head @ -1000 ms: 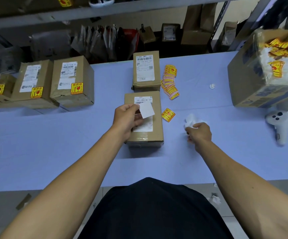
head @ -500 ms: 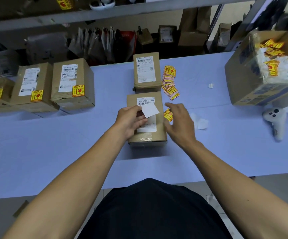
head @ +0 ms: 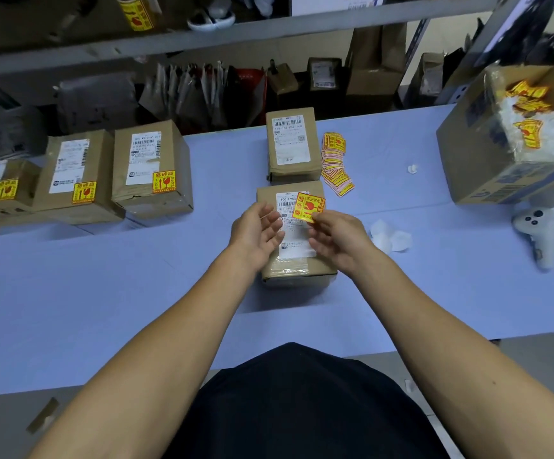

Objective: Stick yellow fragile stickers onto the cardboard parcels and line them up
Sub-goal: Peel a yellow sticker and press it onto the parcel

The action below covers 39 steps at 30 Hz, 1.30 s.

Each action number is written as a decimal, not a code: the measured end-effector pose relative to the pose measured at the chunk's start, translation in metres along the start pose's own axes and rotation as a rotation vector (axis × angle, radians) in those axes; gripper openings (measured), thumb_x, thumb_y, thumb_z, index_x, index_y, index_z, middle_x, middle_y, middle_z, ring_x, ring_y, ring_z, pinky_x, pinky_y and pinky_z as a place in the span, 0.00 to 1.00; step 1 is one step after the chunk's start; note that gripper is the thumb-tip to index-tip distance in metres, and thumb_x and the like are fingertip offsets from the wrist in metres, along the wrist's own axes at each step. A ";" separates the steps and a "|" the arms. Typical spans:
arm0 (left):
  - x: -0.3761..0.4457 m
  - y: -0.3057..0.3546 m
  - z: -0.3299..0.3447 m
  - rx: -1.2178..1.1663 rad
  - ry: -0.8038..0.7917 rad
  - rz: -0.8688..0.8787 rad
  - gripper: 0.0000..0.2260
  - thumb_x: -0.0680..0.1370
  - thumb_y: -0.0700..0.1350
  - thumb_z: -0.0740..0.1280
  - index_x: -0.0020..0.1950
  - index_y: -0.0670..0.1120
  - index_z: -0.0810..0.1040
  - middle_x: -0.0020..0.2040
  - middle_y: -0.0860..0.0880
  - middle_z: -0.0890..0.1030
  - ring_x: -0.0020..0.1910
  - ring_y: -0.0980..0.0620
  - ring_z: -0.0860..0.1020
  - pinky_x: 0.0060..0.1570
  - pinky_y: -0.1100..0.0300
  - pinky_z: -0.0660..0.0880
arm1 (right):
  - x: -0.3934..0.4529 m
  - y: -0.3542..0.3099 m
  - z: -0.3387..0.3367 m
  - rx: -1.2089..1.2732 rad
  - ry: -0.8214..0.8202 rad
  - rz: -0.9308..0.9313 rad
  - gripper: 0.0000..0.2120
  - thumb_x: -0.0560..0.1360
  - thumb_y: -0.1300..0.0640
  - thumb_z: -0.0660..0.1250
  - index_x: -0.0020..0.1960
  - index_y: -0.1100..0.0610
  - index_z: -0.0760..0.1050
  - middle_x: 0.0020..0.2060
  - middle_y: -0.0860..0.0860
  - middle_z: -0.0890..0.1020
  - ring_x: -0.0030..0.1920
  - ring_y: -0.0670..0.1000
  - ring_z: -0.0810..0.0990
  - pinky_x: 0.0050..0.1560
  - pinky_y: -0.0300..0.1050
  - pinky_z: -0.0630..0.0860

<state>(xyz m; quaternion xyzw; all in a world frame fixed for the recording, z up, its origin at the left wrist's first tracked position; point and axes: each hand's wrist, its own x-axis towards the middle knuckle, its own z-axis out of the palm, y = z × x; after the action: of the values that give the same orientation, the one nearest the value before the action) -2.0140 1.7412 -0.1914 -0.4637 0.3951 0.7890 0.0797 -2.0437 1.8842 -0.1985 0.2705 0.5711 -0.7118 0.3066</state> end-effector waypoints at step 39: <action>-0.012 0.000 0.001 0.588 -0.136 0.306 0.16 0.75 0.46 0.74 0.61 0.50 0.76 0.58 0.47 0.80 0.55 0.50 0.81 0.43 0.59 0.76 | -0.014 -0.013 -0.014 -0.679 -0.114 -0.466 0.05 0.77 0.60 0.69 0.52 0.56 0.82 0.46 0.53 0.85 0.48 0.50 0.84 0.49 0.44 0.82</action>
<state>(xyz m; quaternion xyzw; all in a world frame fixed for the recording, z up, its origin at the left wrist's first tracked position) -2.0086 1.7447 -0.1816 -0.3025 0.6646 0.6731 0.1169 -2.0435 1.9015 -0.1830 -0.0224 0.8015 -0.5472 0.2403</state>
